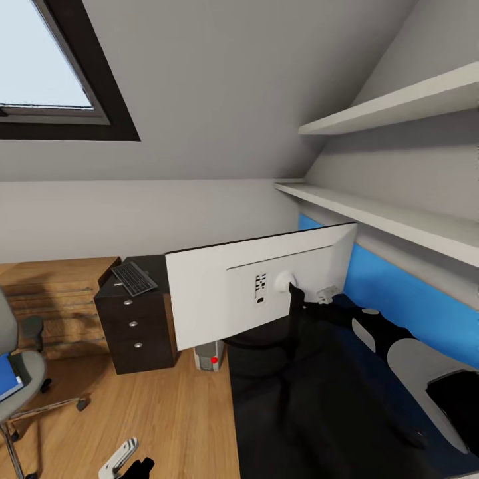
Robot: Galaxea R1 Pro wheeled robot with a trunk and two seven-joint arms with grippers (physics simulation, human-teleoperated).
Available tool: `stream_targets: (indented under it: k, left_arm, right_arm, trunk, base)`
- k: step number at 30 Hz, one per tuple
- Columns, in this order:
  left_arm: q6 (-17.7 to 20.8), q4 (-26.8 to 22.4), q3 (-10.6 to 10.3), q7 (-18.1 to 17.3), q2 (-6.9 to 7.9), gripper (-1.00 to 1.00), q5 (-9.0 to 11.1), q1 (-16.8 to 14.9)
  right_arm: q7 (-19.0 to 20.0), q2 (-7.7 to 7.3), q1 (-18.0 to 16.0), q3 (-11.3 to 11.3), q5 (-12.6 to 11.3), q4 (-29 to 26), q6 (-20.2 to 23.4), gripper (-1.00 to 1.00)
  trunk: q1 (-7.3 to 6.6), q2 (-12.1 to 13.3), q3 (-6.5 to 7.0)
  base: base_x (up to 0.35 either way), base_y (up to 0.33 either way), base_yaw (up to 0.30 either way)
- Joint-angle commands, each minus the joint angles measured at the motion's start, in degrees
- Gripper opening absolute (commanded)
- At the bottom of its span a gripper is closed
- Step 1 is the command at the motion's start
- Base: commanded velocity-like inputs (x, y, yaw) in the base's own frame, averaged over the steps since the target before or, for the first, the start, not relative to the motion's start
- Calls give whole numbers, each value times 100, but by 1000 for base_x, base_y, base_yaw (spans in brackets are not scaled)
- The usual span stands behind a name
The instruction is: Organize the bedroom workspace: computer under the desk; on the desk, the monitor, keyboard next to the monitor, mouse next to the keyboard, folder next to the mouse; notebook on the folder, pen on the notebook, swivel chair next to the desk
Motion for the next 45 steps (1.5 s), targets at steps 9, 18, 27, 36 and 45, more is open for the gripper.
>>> stream_targets:
  k: [9,18,27,36,45]
  left_arm:
    - [16,-10,2,46,16,100,56,-1]
    - [16,-10,5,11,18,100,60,-1]
    - [16,10,7,46,18,100,59,26]
    - [16,24,10,-7,18,100,66,49]
    - [16,25,12,-12,18,100,67,51]
  right_arm:
    - [-88,1,-3,-42,-117,-10,9,-100]
    - [-108,2,-2,-42,-116,-10,8,-100]
    - [-303,2,-1,-20,-114,-10,4,-100]
    - [-402,2,-1,-12,-114,-10,17,-100]
    - [-440,2,-3,-35,-124,-15,41,-100]
  trunk:
    - [1,-9,-8]
    - [1,-9,-8]
    - [1,-9,-8]
    - [1,-9,-8]
    - [1,-9,-8]
  base:
    - [-159,-167,0]
    - [-44,-46,0]
    - [-4,-4,0]
    - [0,0,0]
    - [0,0,0]
